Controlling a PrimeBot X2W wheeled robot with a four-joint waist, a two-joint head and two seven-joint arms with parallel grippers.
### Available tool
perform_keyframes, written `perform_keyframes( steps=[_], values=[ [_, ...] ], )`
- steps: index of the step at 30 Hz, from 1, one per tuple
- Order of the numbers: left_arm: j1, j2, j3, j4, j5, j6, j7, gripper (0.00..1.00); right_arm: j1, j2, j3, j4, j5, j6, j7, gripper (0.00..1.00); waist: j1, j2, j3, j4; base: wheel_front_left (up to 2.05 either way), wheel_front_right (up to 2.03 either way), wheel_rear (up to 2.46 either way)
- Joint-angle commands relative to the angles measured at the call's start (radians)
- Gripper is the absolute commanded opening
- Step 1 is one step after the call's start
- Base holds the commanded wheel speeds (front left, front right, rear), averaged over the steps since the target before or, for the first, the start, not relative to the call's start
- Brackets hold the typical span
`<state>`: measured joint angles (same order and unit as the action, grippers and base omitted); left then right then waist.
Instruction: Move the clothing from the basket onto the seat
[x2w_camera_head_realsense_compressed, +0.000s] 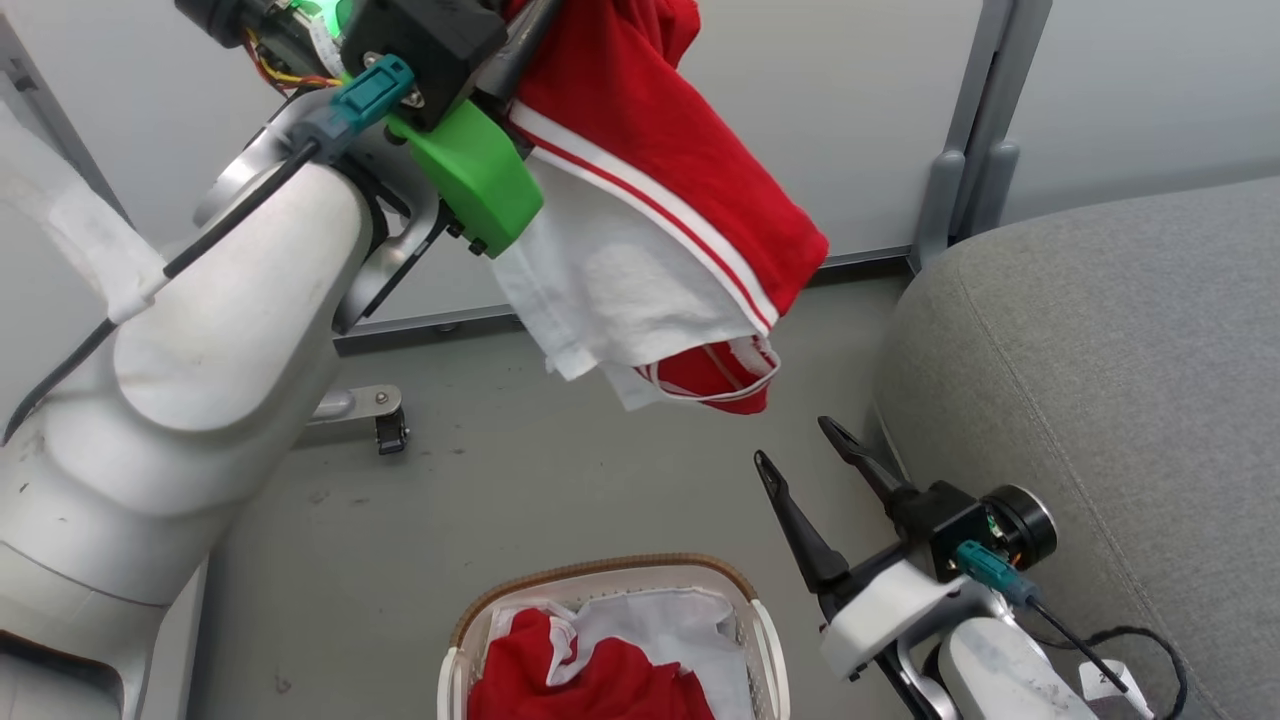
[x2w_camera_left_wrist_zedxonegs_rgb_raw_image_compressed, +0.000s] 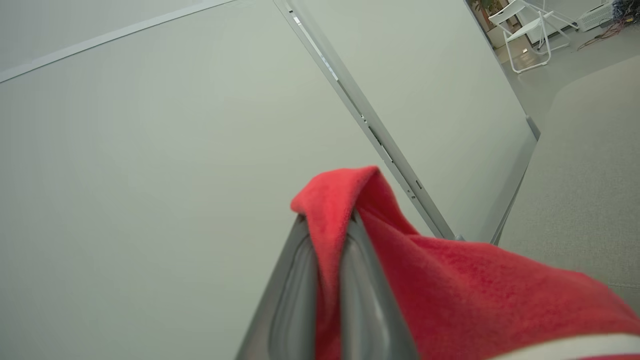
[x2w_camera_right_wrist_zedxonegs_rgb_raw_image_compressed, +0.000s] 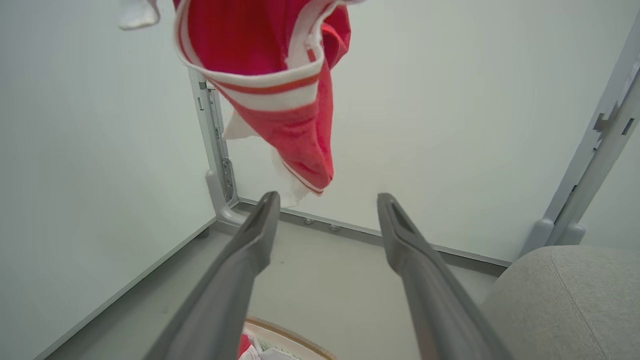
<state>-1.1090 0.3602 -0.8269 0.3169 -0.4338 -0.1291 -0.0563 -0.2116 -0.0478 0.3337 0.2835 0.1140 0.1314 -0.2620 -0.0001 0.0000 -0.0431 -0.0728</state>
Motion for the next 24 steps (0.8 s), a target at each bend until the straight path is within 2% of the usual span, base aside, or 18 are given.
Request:
perform_keyframes(
  steps=[1,8,15,16,17,19,24],
  values=[
    [-0.018,-0.008,-0.007,-0.004,-0.011,-0.002,0.000,0.00,-0.022,-0.005,0.005,0.012,-0.021,-0.001,-0.005,1.00,0.0001,0.0000,-0.001,0.005,0.00,0.00,0.00],
    [-0.051,-0.035,-0.065,-0.039,-0.044,-0.002,-0.002,0.00,-0.122,-0.005,0.019,0.088,-0.118,-0.001,-0.005,1.00,0.0001,0.0000,0.000,0.027,0.00,0.00,0.00],
    [-0.045,-0.030,-0.089,-0.058,-0.068,-0.001,-0.006,0.00,-0.165,-0.004,0.005,0.061,-0.111,-0.001,-0.004,1.00,0.0001,0.0000,0.004,0.042,0.00,0.00,0.00],
    [-0.038,-0.032,-0.089,-0.056,-0.072,-0.001,-0.008,0.00,-0.168,-0.004,0.008,0.059,-0.108,-0.001,-0.005,0.78,0.0001,0.0000,0.004,0.044,0.00,0.00,0.00],
    [-0.027,-0.034,-0.089,-0.052,-0.082,-0.001,-0.007,0.00,-0.169,-0.004,0.012,0.058,-0.103,-0.001,-0.004,0.39,0.0001,0.0000,0.004,0.045,0.00,0.00,0.00],
    [-0.003,-0.035,-0.086,-0.041,-0.100,0.001,-0.009,0.00,-0.171,-0.004,0.021,0.058,-0.088,-0.001,-0.005,0.00,0.0001,0.0000,0.005,0.045,0.00,0.00,0.00],
    [0.084,-0.017,-0.069,0.026,-0.146,0.017,-0.054,0.01,-0.169,-0.005,0.037,0.031,-0.065,-0.001,-0.005,0.00,0.0001,0.0000,0.014,0.036,0.00,0.00,0.00]
  ],
)
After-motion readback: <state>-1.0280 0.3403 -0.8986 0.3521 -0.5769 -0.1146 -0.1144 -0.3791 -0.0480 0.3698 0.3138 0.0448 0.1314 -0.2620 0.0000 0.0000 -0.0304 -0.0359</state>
